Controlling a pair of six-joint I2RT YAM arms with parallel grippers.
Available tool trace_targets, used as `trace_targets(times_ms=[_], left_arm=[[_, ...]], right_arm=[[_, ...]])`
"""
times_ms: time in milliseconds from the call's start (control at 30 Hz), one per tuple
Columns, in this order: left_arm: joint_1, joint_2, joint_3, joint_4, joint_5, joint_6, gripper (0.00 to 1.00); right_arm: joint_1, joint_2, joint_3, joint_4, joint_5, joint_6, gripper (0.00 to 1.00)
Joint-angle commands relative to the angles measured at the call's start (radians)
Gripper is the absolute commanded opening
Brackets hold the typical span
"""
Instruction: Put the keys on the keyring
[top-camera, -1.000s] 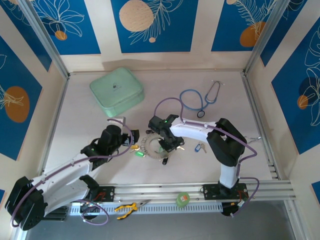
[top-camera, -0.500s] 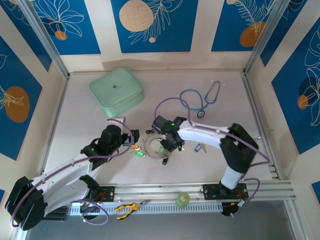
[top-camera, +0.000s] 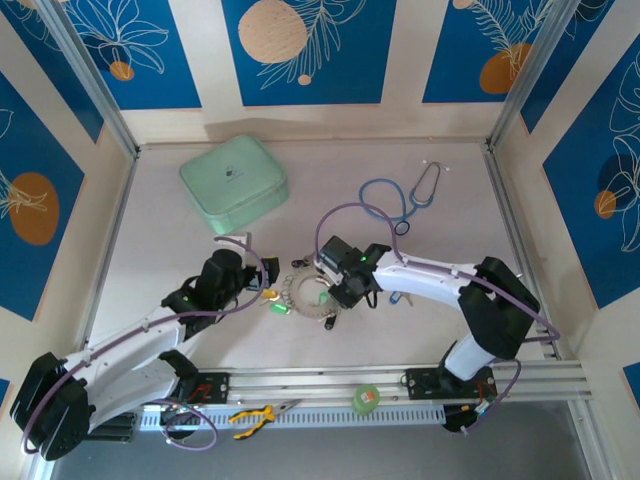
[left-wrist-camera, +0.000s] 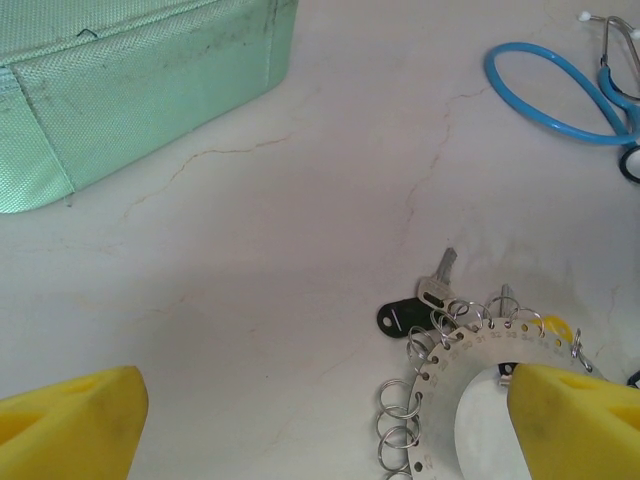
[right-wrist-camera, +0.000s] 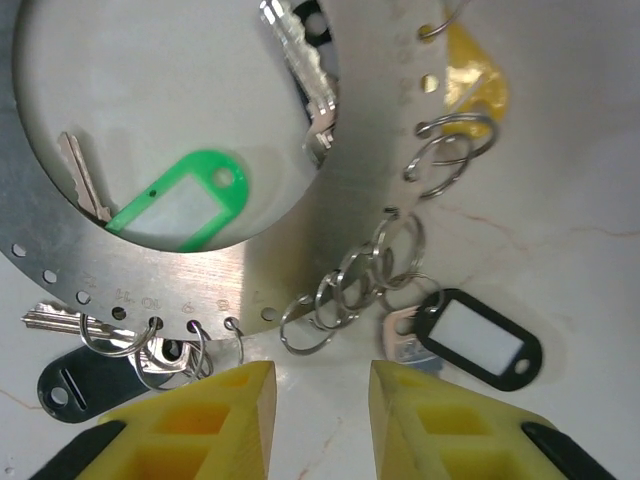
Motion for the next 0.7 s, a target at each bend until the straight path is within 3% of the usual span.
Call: trace_targets(times_ms=[0,667], left_arm=[[-0.002,-0.020,-0.001,0.013,-0.012,0.025,0.92],[-0.001,0.002,0.007,0.023,-0.010,0.028,0.92]], right_arm=[[0.011,0.039,0.055,-0.080,-0.011,0.017,0.32],[0.029,0.186,0.154,-0.160,0.020,0.004,0.36]])
